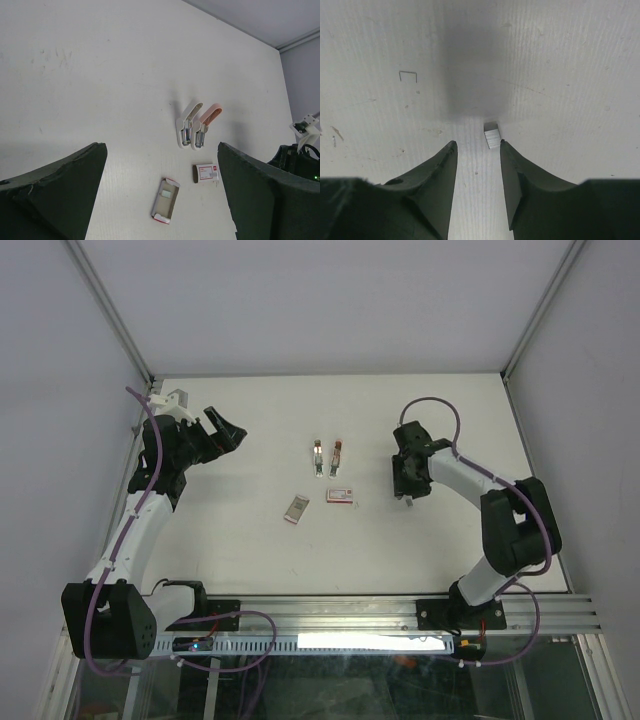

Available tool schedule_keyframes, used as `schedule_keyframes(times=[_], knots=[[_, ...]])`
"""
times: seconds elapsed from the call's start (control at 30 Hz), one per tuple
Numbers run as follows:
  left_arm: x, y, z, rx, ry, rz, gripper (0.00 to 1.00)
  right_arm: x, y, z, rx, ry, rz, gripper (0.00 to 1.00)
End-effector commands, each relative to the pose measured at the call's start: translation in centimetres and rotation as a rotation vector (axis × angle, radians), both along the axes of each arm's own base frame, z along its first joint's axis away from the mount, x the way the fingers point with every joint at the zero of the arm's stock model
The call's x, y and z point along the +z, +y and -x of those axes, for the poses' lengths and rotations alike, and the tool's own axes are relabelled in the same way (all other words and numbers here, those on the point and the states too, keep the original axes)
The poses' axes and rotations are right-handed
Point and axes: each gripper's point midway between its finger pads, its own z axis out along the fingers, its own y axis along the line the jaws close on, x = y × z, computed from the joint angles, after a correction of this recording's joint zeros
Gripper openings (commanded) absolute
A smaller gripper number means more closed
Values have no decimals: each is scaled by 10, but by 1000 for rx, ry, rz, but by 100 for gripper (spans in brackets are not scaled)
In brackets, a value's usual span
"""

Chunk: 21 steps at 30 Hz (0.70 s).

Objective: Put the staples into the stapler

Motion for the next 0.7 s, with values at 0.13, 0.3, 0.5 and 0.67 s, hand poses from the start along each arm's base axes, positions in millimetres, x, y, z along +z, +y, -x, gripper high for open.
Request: schedule_keyframes(times=[0.13, 0.3, 0.5, 0.67], knots=[[20, 0, -1, -3, -74, 14, 97, -3, -8, -20, -38, -48, 20, 39], [20, 0, -1, -4, -73, 16, 97, -9, -7, -20, -36, -32, 2, 38], [21, 0, -2, -5, -73, 16, 97, -13, -11, -20, -47, -21, 7, 37], [20, 0, -2, -4, -72, 16, 97, -16, -12, -20, -46, -10, 10, 33]])
